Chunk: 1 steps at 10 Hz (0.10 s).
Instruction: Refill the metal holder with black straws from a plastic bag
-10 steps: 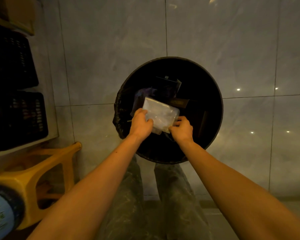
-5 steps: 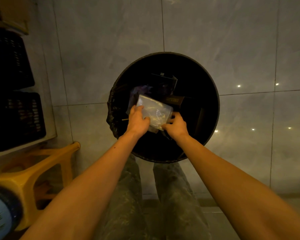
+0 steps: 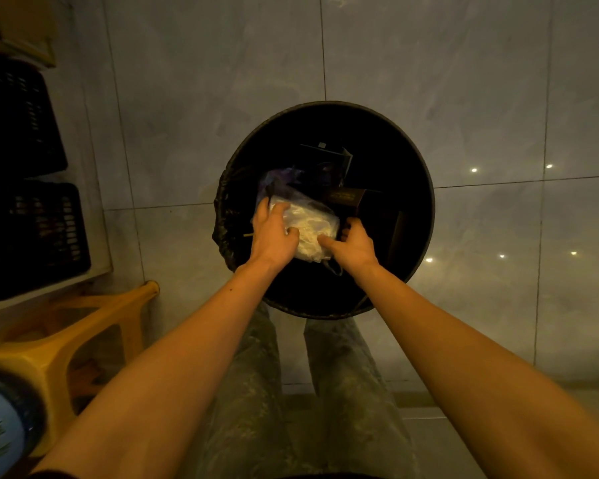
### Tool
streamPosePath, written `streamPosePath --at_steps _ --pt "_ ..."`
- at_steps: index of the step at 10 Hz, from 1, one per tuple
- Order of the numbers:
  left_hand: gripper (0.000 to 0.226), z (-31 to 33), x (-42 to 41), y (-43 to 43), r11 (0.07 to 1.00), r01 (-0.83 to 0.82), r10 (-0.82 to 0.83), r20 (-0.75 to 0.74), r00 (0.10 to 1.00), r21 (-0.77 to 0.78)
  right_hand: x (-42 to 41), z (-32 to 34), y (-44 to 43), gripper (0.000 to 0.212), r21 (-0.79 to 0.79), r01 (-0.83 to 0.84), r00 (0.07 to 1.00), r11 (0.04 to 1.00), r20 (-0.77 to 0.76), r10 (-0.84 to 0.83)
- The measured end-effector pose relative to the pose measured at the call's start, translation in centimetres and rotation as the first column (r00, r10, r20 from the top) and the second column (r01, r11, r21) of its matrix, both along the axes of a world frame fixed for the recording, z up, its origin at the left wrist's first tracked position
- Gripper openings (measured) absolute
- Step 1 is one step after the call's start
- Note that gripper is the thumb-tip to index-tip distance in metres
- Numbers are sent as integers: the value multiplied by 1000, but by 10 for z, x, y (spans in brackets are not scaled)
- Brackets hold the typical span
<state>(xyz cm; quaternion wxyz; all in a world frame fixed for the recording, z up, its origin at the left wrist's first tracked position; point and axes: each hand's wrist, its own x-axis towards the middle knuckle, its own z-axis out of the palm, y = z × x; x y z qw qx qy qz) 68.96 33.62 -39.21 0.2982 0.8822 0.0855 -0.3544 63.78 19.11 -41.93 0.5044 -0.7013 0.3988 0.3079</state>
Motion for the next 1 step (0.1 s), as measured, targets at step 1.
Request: streamPosePath --at_steps 1 --pt "43 7 -3 -3 1000 -1 1 86 996 6 0 10 0 76 -68 -43 998 997 36 46"
